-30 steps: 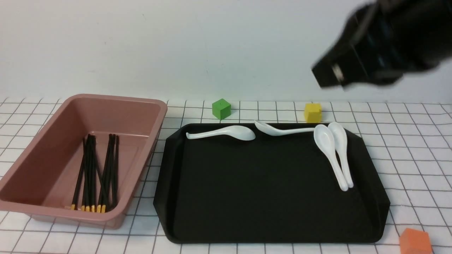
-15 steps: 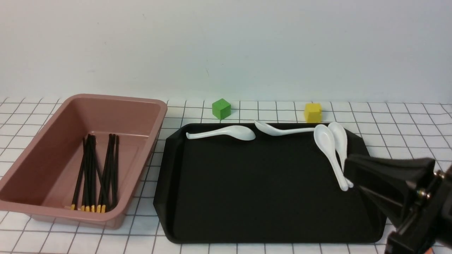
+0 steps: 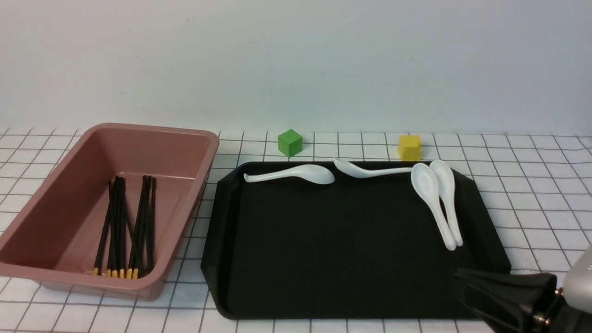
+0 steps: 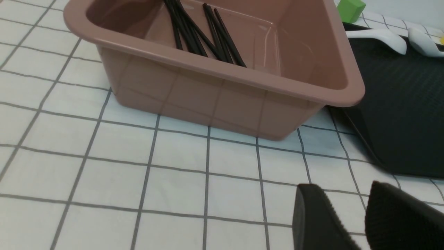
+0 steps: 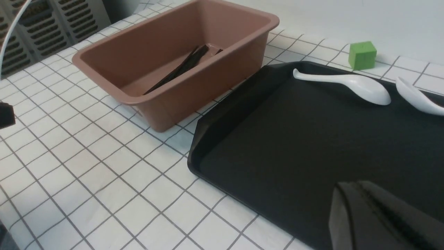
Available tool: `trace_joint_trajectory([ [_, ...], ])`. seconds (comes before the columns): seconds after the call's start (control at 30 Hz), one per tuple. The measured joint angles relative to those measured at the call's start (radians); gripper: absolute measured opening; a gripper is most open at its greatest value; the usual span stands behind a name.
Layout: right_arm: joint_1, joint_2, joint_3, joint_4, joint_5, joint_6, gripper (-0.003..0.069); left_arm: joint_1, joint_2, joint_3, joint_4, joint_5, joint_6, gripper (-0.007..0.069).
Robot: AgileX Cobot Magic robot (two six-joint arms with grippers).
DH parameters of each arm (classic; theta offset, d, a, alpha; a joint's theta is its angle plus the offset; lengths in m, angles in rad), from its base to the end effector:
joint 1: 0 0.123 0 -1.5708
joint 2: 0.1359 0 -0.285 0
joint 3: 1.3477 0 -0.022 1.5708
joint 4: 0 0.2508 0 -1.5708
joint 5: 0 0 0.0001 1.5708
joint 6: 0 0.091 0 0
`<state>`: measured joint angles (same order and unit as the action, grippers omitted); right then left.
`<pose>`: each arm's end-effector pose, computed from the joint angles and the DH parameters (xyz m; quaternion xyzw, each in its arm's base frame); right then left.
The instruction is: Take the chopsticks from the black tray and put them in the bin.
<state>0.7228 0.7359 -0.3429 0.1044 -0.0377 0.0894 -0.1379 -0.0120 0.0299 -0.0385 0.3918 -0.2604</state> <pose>0.1128 0.0990 0.2624 -0.2068 0.7680 0.2668 0.5443 0.0515 -0.0085 0.1686 -0.0598 0.8092 -0.1316 0.5695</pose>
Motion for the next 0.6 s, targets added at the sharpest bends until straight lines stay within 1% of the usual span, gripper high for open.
trace_joint_trajectory([
  [0.2, 0.0, -0.006, 0.0, 0.0, 0.002, -0.016, 0.0015, 0.0, 0.0, 0.0, 0.0, 0.0, 0.0, 0.0238],
  [0.3, -0.017, -0.036, 0.002, 0.0, 0.01, -0.028, 0.0015, 0.0, 0.0, 0.0, 0.0, 0.0, 0.0, 0.0238],
  [0.43, -0.134, -0.114, 0.041, 0.0, 0.018, -0.03, 0.002, 0.0, 0.0, 0.0, 0.0, 0.0, 0.0, 0.0238],
  [0.53, -0.291, -0.228, 0.126, -0.013, 0.05, -0.03, 0.0022, 0.0, 0.0, 0.0, 0.0, 0.0, 0.0, 0.0238],
  [0.57, -0.331, -0.264, 0.15, -0.019, 0.061, -0.03, 0.0022, 0.0, 0.0, 0.0, 0.0, 0.0, 0.0, 0.0238],
  [0.6, -0.351, -0.284, 0.162, -0.023, 0.067, -0.03, 0.0022, 0.0, 0.0, 0.0, 0.0, 0.0, 0.0, 0.0238],
])
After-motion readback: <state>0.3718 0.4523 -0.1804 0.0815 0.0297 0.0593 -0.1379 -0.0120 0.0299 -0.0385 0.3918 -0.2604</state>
